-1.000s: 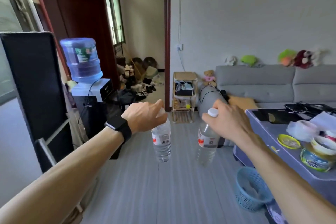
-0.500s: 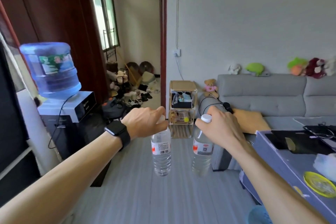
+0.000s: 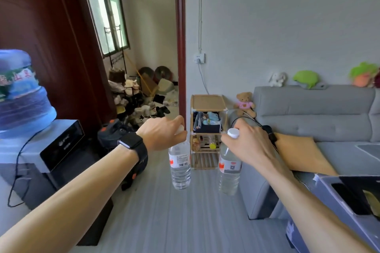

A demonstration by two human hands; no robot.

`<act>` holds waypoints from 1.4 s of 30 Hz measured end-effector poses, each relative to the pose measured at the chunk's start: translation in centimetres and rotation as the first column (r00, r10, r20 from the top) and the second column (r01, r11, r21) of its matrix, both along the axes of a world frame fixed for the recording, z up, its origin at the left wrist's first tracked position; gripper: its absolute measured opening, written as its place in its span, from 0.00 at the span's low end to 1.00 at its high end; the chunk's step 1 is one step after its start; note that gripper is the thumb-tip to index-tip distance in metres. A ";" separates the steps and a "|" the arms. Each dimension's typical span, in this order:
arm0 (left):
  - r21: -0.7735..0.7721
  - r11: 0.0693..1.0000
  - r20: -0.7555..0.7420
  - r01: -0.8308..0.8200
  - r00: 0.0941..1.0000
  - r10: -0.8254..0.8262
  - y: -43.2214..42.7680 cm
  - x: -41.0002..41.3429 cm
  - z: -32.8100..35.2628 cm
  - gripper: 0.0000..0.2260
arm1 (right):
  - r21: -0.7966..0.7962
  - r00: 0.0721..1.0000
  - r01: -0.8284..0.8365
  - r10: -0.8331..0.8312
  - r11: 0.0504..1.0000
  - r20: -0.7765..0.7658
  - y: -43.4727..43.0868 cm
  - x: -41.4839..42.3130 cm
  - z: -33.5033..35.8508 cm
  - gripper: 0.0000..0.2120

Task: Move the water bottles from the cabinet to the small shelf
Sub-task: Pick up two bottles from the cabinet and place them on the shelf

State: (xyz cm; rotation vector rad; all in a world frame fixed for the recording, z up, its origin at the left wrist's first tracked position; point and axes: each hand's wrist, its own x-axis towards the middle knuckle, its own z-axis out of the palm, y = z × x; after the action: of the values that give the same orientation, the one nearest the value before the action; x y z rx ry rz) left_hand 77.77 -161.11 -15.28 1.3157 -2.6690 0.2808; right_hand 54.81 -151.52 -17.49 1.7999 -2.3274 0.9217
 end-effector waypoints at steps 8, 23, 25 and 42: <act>-0.003 0.996 0.016 0.088 0.996 -0.088 -18.7 -4.2 -1.7 0.12 | 0.077 0.993 0.107 -0.110 0.991 0.046 -15.9 -5.3 -0.8 0.15; 0.138 0.990 0.057 0.039 0.997 -0.047 -44.9 -19.8 -5.1 0.14 | 0.052 0.990 0.119 -0.123 0.991 0.073 -40.7 -20.7 -4.8 0.14; 0.148 0.989 0.053 0.013 0.998 -0.021 -47.8 -22.3 -5.3 0.13 | 0.058 0.990 0.109 -0.113 0.992 0.085 -43.8 -23.5 -5.4 0.14; 0.232 0.968 0.107 -0.094 0.992 0.070 -70.1 -36.2 -11.8 0.21 | 0.176 0.984 0.014 -0.044 0.984 0.171 -64.9 -37.4 -10.7 0.16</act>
State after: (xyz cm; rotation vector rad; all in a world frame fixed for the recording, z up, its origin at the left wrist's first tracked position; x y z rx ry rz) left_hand 41.61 -231.17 -27.11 1.5194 -2.8045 0.0364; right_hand 17.44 -216.44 -28.19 1.8077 -2.6095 0.9333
